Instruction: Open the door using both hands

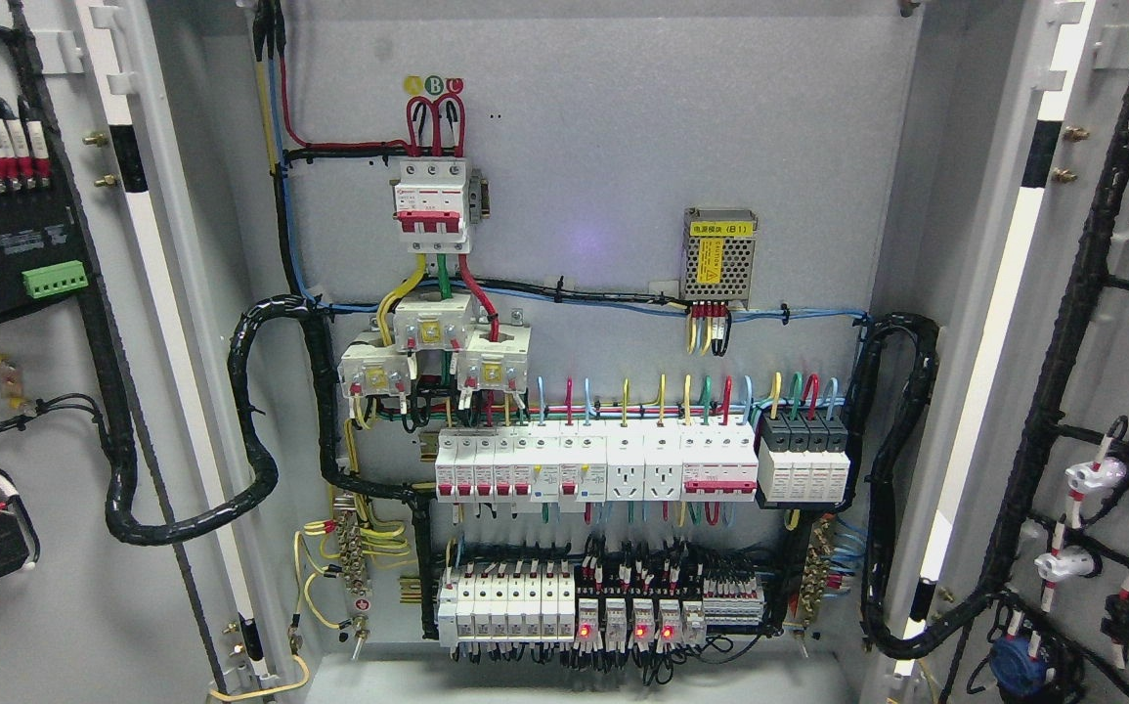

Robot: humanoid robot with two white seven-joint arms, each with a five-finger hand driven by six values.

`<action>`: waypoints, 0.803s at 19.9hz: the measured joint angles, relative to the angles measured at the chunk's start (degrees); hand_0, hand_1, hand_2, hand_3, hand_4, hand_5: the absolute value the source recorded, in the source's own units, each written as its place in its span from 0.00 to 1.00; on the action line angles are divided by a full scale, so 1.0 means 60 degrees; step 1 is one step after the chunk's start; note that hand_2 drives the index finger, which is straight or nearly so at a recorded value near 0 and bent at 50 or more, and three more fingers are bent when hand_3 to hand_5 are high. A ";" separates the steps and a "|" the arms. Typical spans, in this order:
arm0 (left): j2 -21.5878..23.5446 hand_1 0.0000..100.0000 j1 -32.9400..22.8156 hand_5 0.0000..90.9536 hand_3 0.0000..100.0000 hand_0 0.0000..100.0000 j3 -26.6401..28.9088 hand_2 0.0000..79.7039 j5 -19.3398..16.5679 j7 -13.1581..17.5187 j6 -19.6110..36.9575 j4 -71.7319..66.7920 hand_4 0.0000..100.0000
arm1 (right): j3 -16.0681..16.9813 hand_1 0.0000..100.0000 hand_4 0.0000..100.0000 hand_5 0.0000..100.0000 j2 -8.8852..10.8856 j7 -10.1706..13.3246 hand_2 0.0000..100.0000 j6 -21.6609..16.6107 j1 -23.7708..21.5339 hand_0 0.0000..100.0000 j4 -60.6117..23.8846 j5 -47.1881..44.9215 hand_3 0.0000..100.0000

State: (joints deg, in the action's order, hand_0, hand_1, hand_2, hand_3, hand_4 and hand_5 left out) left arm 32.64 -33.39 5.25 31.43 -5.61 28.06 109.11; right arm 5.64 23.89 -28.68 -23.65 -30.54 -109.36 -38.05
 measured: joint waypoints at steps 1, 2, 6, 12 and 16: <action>-0.0126 0.00 0.0016 0.00 0.00 0.00 -0.0126 0.00 -0.0148 0.0059 -0.0005 -0.0150 0.00 | -0.0192 0.00 0.00 0.00 -0.0048 -0.0005 0.00 -0.0011 0.0008 0.00 0.0292 0.0071 0.00; -0.0263 0.00 0.0030 0.00 0.00 0.00 -0.0255 0.00 -0.0264 0.0119 -0.0026 -0.0328 0.00 | -0.0371 0.00 0.00 0.00 -0.0100 -0.0016 0.00 -0.0034 0.0021 0.00 0.0591 0.0140 0.00; -0.0792 0.00 0.0103 0.00 0.00 0.00 -0.0722 0.00 -0.0561 0.0223 -0.0067 -0.1248 0.00 | -0.0946 0.00 0.00 0.00 -0.0434 -0.0026 0.00 -0.0076 0.0275 0.00 0.2024 0.0441 0.00; -0.1561 0.00 0.0199 0.00 0.00 0.00 -0.1256 0.00 -0.0730 0.0243 -0.0076 -0.3035 0.00 | -0.1459 0.00 0.00 0.00 -0.1135 0.0007 0.00 -0.0230 0.1007 0.00 0.4752 0.1049 0.00; -0.2059 0.00 0.0290 0.00 0.00 0.00 -0.1555 0.00 -0.0783 0.0259 -0.0099 -0.4458 0.00 | -0.1666 0.00 0.00 0.00 -0.1585 0.0062 0.00 -0.0259 0.1546 0.00 0.6717 0.1363 0.00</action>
State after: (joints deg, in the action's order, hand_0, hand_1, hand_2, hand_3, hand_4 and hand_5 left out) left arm 20.28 -31.65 -4.08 26.73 -4.06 27.46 82.36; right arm -4.36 14.38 -28.31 -25.20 -21.26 -69.06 -29.88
